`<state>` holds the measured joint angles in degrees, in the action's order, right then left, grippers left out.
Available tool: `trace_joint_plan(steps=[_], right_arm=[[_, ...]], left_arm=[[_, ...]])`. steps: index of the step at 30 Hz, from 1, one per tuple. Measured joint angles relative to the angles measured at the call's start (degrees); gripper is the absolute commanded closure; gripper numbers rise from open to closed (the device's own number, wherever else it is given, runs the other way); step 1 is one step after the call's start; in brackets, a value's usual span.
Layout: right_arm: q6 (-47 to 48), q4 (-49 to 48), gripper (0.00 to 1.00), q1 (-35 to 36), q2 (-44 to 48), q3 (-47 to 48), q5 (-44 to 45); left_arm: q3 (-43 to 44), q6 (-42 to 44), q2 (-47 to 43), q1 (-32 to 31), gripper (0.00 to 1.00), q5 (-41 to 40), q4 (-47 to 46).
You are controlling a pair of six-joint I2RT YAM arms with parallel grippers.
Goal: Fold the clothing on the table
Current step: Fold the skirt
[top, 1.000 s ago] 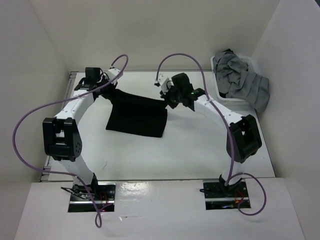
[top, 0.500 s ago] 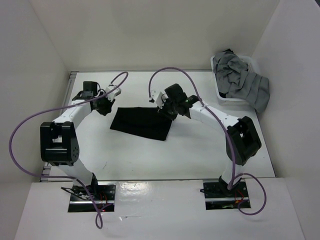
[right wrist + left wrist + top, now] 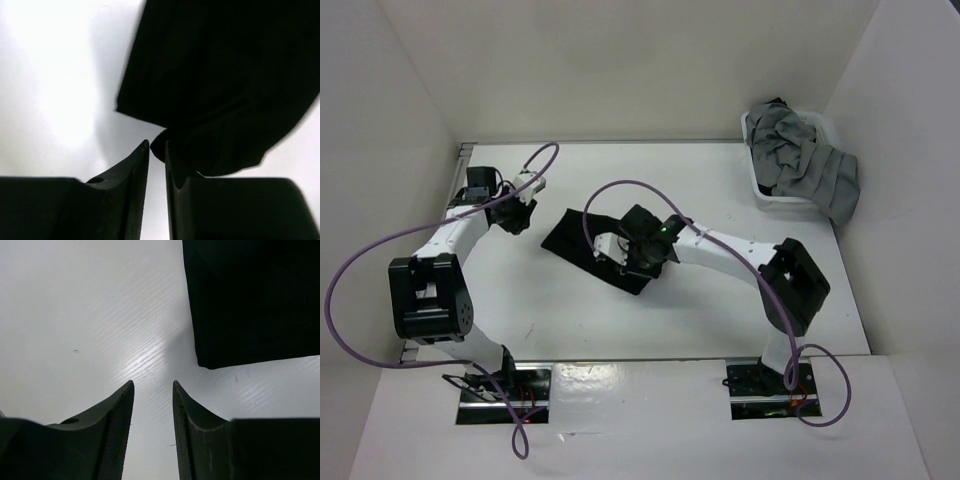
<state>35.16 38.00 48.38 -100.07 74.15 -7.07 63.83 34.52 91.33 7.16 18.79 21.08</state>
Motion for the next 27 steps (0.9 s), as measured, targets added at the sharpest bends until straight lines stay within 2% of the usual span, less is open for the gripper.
trace_joint_plan(steps=[7,8,9,10,12,13,14,16,18,20,21,23,24,27], right_arm=[[1.4,6.3,0.27,4.6,-3.0,0.0,-0.2],[1.6,7.1,0.23,4.6,-3.0,0.0,-0.2],[1.7,7.8,0.23,4.6,-3.1,0.0,-0.2],[2.0,8.2,0.16,4.6,-3.0,0.0,-0.3],[2.2,8.7,0.11,4.0,-3.0,0.0,-0.7],[2.0,8.5,0.09,3.7,-2.8,0.0,-1.2],[1.6,8.1,0.03,3.0,-2.3,0.0,-1.8],[0.6,6.7,0.02,0.8,-0.7,0.0,-2.8],[-1.4,4.1,0.02,-2.6,1.5,0.7,-3.3],[-3.5,1.7,0.02,-5.3,2.2,3.3,-2.9],[-4.6,0.6,0.02,-6.1,2.0,5.2,-2.7],[-6.3,-0.9,0.02,-6.5,0.3,9.8,-2.7],[-7.3,-2.3,0.02,-6.4,-1.2,12.5,-3.0],[-9.0,-5.6,0.02,-5.9,-5.4,16.1,-4.0]], left_arm=[[-1.4,0.0,-1.9,0.2,0.53,1.3,0.7],[-1.6,0.0,-2.0,0.2,0.53,1.6,0.9],[-1.7,0.0,-2.0,0.2,0.53,1.8,0.9],[-1.8,0.0,-2.0,0.2,0.53,2.1,1.1],[-1.9,-0.1,-2.0,0.2,0.53,2.5,1.5],[-1.9,-0.2,-2.0,0.2,0.48,2.6,1.5],[-1.9,-0.3,-2.0,0.2,0.45,2.6,1.6],[-1.9,-0.8,-2.1,0.3,0.41,2.9,1.7],[-1.8,-2.2,-2.2,0.9,0.3,3.3,1.9],[-1.6,-5.0,-2.6,2.0,0.25,3.7,2.5],[-1.3,-6.4,-3.2,2.8,0.18,3.7,3.1],[-0.5,-8.9,-4.9,4.2,0.12,3.4,4.2],[0.0,-10.4,-6.5,4.7,0.05,2.8,4.9],[1.2,-14.0,-13.1,5.5,0.01,0.2,6.5]])
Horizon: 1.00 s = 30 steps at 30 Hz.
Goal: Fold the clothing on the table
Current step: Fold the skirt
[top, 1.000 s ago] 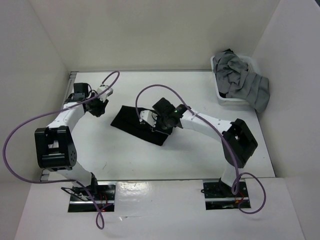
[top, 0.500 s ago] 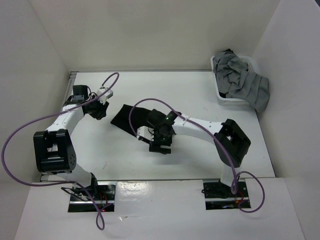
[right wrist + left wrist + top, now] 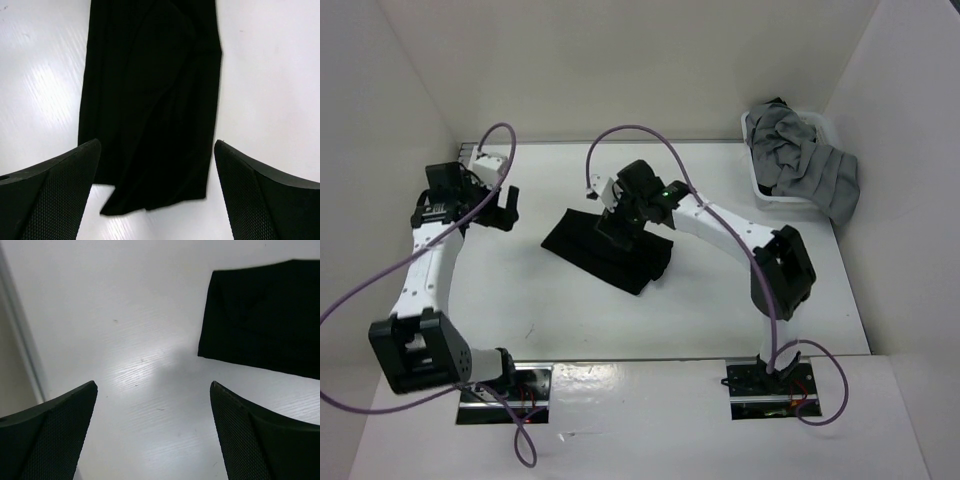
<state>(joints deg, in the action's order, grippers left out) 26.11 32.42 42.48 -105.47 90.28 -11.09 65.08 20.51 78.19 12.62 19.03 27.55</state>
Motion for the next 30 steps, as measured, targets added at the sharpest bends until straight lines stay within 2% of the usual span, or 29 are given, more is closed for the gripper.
trace_joint_plan(steps=[4,8,11,14,24,30], right_arm=[[-2.0,-1.7,0.04,0.1,-7.2,2.3,-2.5],[-3.2,-2.2,0.07,0.0,-15.9,6.6,-4.8],[-4.0,-2.0,0.12,-0.3,-19.9,9.0,-5.8],[-4.6,-1.1,0.12,-0.6,-22.2,12.6,-7.4],[-5.6,1.2,0.15,-3.0,-27.2,30.4,-13.2],[-5.7,4.5,0.16,-4.5,-33.4,35.0,-15.5]], left_arm=[[2.1,-4.3,-9.9,-0.1,0.01,-3.5,2.8],[2.9,-7.9,-15.4,0.3,0.01,-4.0,4.9],[2.7,-10.6,-16.6,0.9,0.01,-3.2,6.4],[0.8,-13.2,-17.0,1.2,0.01,-2.1,6.7],[-4.9,-14.7,-21.9,1.9,0.01,-1.2,6.5],[-5.1,-14.8,-22.0,1.9,0.01,-1.2,5.5]])
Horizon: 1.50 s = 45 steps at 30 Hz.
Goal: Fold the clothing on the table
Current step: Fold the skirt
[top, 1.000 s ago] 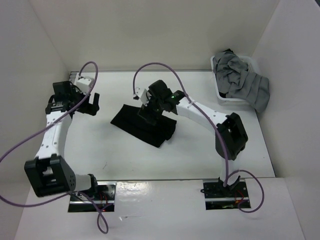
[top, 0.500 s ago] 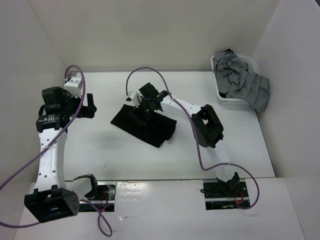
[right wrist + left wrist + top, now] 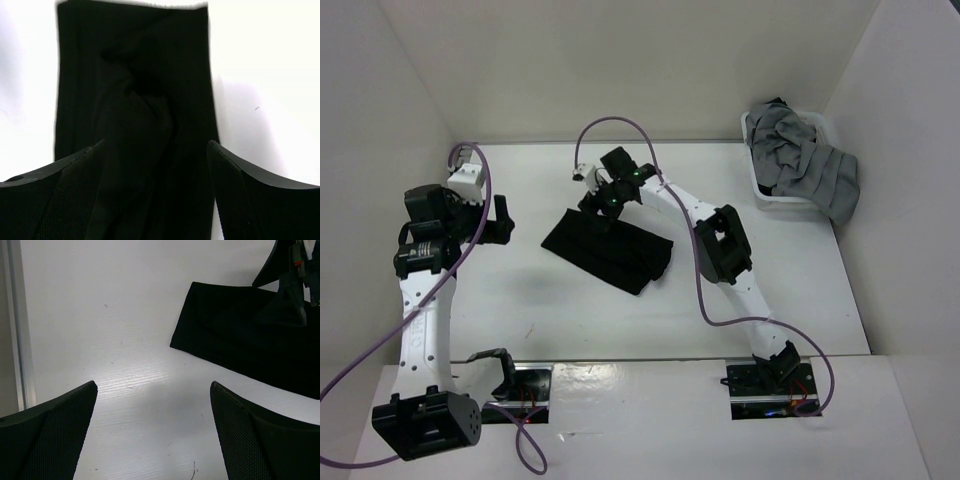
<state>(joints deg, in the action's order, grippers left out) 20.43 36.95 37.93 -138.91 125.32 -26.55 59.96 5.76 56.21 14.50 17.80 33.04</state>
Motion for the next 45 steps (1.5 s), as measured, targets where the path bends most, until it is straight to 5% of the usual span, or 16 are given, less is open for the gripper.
trace_joint_plan(steps=[24,30,34,37,45], right_arm=[[0.7,7.6,0.32,-0.9,-7.6,9.4,-5.3],[1.3,12.9,0.5,-0.9,-13.7,19.9,-6.8],[1.8,20.5,0.8,-0.7,-25.4,43.3,-8.0],[1.4,24.6,0.92,-0.5,-27.5,48.4,-8.0],[0.9,31.2,0.99,0.9,-28.2,51.8,-9.5]], left_arm=[[-0.1,0.0,1.8,0.0,0.01,0.1,-0.2],[-0.1,0.0,1.8,0.0,0.01,0.2,-0.1],[-0.1,0.0,1.8,0.0,0.01,0.2,-0.1],[-0.1,0.0,1.8,0.0,0.01,0.4,-0.1],[-0.6,0.0,1.8,0.0,0.01,0.5,0.0]])
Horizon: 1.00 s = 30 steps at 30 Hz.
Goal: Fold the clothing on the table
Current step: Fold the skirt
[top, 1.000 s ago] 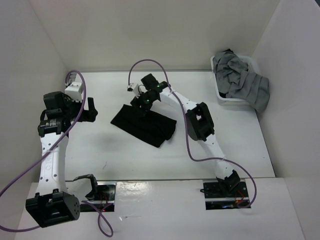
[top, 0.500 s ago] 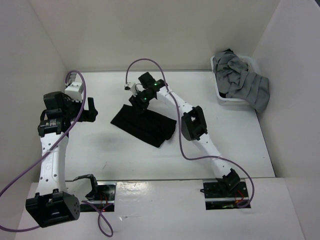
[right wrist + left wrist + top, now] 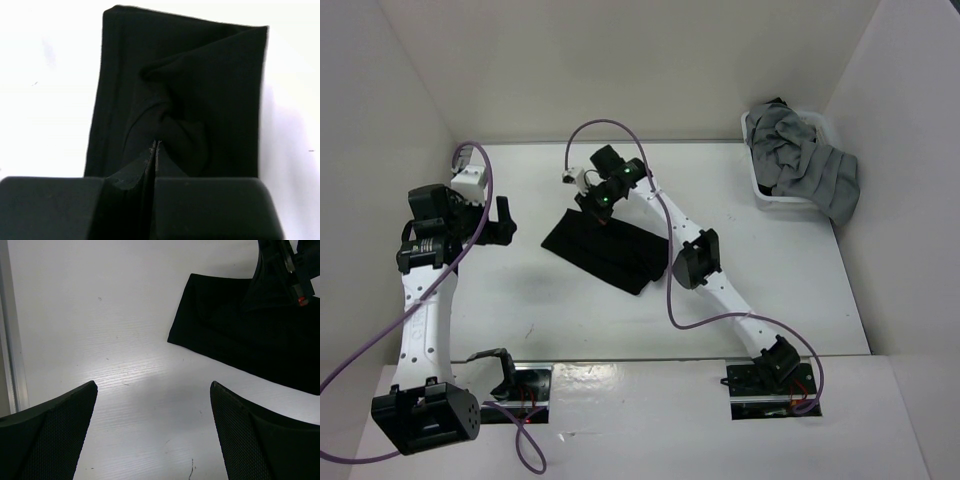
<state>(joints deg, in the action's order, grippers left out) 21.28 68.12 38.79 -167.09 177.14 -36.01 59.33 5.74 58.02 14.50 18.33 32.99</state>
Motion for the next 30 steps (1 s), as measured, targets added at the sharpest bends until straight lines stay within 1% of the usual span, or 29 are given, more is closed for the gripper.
trace_joint_plan(steps=[5,6,7,8,9,12,15,17,18,19,22,25,27,28,30], right_arm=[[-0.2,1.7,1.0,0.2,0.2,0.0,-1.1],[-0.3,2.0,0.98,0.2,0.3,0.0,-1.2],[-0.4,2.5,0.98,0.2,0.6,0.0,-1.3],[-0.6,3.0,1.0,0.3,1.0,0.0,-1.3],[-0.7,3.5,1.0,0.3,1.8,0.0,-1.2],[-1.3,4.8,1.0,0.7,5.6,0.0,-0.5],[-1.8,5.0,1.0,2.2,11.9,-0.1,0.8],[-2.1,4.9,0.86,4.4,16.7,-0.2,1.9],[-2.4,4.8,0.73,5.8,18.8,-0.2,2.2],[-2.8,4.7,0.64,7.5,20.9,-0.3,2.6],[-3.5,4.6,0.5,12.2,25.3,-1.6,4.4],[-4.6,4.7,0.49,16.0,28.5,-5.8,7.1],[-6.1,4.6,0.49,16.8,31.2,-11.0,9.6],[-6.9,4.1,0.49,17.1,33.3,-15.0,11.6],[-8.6,2.4,0.49,17.7,39.8,-26.4,16.3]], left_arm=[[-0.1,0.0,0.0,0.0,0.01,0.0,0.0],[-0.1,0.0,0.0,0.0,0.01,0.0,0.0],[-0.1,0.0,0.0,0.0,0.01,0.0,0.0],[-0.1,0.0,0.0,0.0,0.01,0.0,0.0],[-0.1,0.0,0.0,0.0,0.01,0.0,0.0],[-0.1,0.0,0.0,0.0,0.01,0.0,0.0],[-0.1,0.0,0.0,0.0,0.01,0.0,0.0],[-0.1,0.0,0.0,0.0,0.01,0.0,0.0],[-0.1,0.0,0.0,0.0,0.01,0.0,0.0],[-0.1,0.0,0.0,0.0,0.01,0.0,0.0],[-0.1,0.0,0.0,0.0,0.01,0.0,0.0],[-0.1,0.0,0.0,0.0,0.01,0.0,0.0],[-0.1,0.0,0.0,0.0,0.01,0.0,0.0],[-0.1,0.0,0.0,0.0,0.01,0.0,0.0],[-0.1,0.0,0.0,0.0,0.01,0.0,0.0]])
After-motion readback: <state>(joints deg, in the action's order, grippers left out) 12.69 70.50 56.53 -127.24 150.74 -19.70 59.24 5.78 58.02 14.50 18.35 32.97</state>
